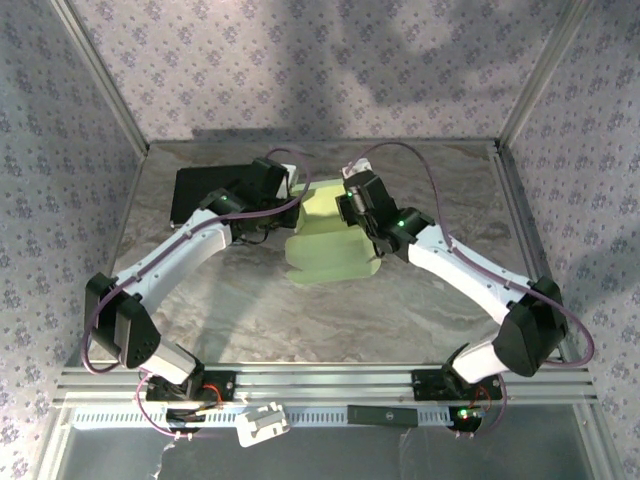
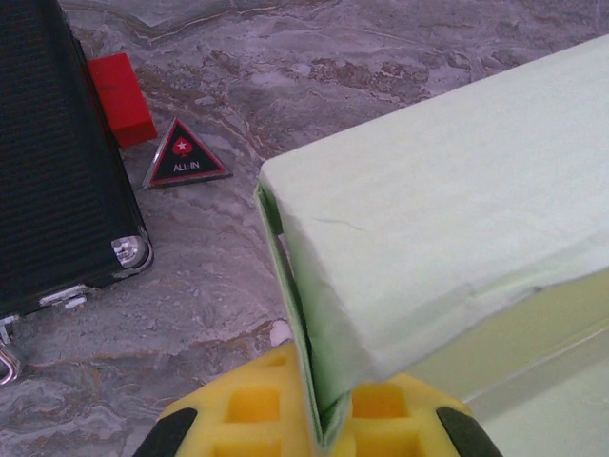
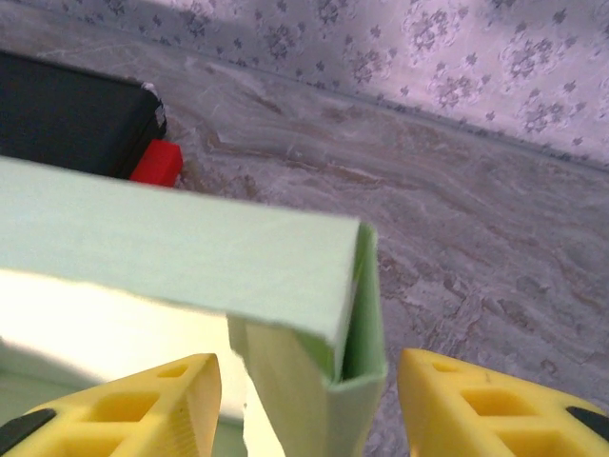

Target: Fold the paper box

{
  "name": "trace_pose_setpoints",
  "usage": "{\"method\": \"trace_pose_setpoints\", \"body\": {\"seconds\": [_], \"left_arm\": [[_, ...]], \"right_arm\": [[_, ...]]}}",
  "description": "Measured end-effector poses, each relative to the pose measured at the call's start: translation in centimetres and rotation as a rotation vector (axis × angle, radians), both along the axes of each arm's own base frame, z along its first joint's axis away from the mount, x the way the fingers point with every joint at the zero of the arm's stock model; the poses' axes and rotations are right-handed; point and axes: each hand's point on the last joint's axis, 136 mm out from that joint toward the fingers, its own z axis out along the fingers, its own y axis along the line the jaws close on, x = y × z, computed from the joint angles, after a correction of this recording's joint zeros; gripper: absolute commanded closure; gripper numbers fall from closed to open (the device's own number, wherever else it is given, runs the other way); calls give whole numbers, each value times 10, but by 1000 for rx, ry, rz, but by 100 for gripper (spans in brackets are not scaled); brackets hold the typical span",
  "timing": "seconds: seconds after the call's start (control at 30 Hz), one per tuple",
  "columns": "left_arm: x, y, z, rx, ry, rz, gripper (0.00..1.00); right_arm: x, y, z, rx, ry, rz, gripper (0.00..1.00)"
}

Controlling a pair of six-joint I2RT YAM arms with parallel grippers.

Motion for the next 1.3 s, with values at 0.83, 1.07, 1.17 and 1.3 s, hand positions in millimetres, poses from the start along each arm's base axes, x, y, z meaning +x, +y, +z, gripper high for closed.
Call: {"method": "trace_pose_setpoints", "body": {"seconds": [0.83, 1.07, 1.17, 1.3], "left_arm": [[1, 0, 0, 9, 7, 2, 100], [1, 0, 0, 9, 8, 2, 100], [1, 0, 0, 9, 8, 1, 100], [1, 0, -1, 10, 9, 1, 100]], "right_arm": [[-24, -6, -8, 194, 131, 244, 60], [-23, -8, -10, 197, 142, 259, 65], [-23, -10, -14, 192, 148, 259, 69], [-20, -15, -17, 189, 156, 251, 73]]}}
